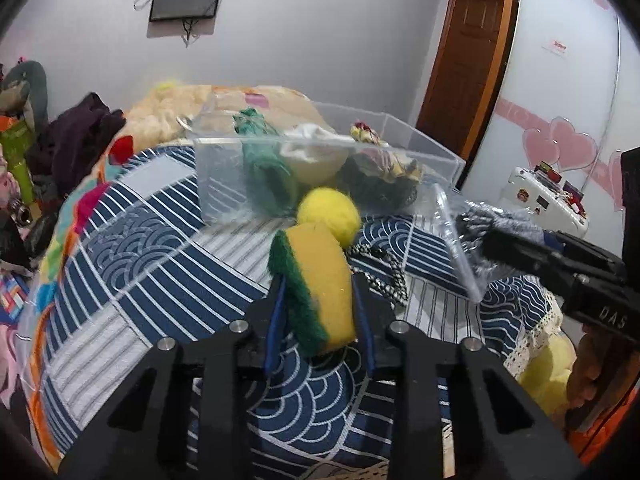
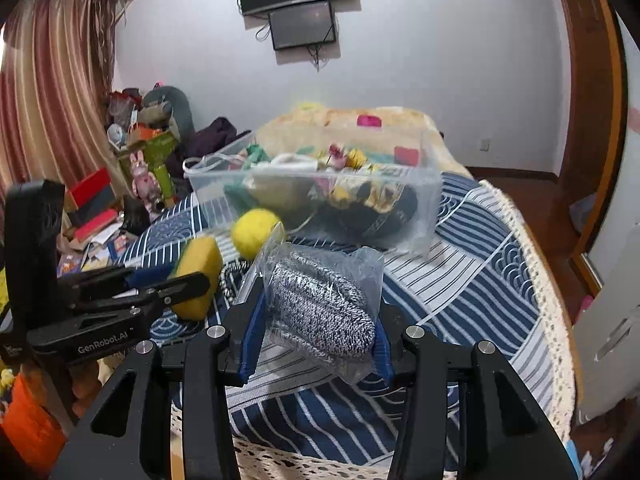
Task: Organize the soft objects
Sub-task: 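Grasp the yellow-green sponge with the left tool while the right tool grasps the clear bag of grey knit, then lower the sponge and the clear bag into the box and release both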
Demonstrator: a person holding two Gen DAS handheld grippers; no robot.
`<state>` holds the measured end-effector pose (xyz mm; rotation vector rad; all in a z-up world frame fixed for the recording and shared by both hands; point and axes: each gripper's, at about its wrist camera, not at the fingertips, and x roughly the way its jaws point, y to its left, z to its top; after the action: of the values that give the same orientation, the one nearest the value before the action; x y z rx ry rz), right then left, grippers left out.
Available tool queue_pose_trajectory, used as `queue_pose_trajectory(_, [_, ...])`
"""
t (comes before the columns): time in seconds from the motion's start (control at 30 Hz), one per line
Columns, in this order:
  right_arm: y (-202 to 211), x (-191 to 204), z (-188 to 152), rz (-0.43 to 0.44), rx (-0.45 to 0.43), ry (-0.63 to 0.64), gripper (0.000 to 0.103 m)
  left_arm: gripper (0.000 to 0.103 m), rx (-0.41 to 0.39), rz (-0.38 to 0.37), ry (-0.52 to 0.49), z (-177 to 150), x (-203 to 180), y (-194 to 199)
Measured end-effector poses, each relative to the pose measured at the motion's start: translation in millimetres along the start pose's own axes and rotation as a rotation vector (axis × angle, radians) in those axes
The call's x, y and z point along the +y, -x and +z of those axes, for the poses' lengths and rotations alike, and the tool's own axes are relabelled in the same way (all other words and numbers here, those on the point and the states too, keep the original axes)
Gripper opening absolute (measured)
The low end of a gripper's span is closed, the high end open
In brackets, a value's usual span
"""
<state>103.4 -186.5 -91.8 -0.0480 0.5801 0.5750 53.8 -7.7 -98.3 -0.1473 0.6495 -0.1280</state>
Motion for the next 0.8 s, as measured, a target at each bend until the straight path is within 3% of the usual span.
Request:
queue_pose_trajectory(0.43, [16.6, -14.9, 35.8, -0.058, -0.101, -0.023, 0.042, 0.028, -0.160, 0.072, -0.004, 48.2, 13.3, 40.5])
queue_pose_trajectory(0.8, [3.5, -6.1, 79.9, -0.069, -0.192, -0.015, 0.042, 0.028, -0.200, 0.101, -0.035, 90.7, 19.0, 23.6])
